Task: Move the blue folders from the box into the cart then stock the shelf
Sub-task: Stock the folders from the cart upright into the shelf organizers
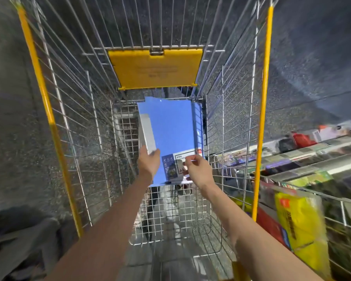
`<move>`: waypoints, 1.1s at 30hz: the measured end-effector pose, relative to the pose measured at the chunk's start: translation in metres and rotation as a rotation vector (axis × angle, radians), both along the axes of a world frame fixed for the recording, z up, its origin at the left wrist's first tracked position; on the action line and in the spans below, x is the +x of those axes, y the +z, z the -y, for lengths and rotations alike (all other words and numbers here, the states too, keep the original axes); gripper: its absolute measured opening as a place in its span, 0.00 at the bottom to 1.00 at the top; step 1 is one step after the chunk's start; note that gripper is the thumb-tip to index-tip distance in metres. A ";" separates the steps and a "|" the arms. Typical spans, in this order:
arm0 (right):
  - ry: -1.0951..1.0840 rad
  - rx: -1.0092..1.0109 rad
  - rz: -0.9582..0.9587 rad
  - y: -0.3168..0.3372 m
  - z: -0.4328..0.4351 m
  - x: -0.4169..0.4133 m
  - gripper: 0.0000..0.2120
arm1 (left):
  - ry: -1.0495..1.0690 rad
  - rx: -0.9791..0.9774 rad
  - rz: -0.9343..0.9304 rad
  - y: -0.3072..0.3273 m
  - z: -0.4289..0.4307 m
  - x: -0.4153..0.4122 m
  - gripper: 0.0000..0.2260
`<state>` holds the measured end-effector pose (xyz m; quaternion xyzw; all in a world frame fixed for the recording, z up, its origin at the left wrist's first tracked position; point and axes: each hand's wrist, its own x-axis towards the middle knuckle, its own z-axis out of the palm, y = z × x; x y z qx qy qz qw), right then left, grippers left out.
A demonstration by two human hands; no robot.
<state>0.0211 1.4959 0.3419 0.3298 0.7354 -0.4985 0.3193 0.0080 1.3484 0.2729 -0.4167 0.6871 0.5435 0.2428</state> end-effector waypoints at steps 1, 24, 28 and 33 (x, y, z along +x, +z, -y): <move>-0.007 0.002 0.002 -0.001 0.000 0.000 0.04 | -0.004 0.009 0.017 -0.004 0.004 0.000 0.25; 0.154 0.030 -0.183 -0.010 -0.025 -0.022 0.24 | -0.077 0.161 -0.077 0.016 -0.007 -0.023 0.21; 0.143 -0.027 -0.163 -0.014 -0.032 -0.020 0.25 | -0.090 0.077 0.086 -0.008 0.014 -0.013 0.33; 0.141 -0.041 -0.178 -0.019 -0.030 -0.019 0.23 | -0.127 -0.032 0.100 -0.012 0.017 -0.017 0.25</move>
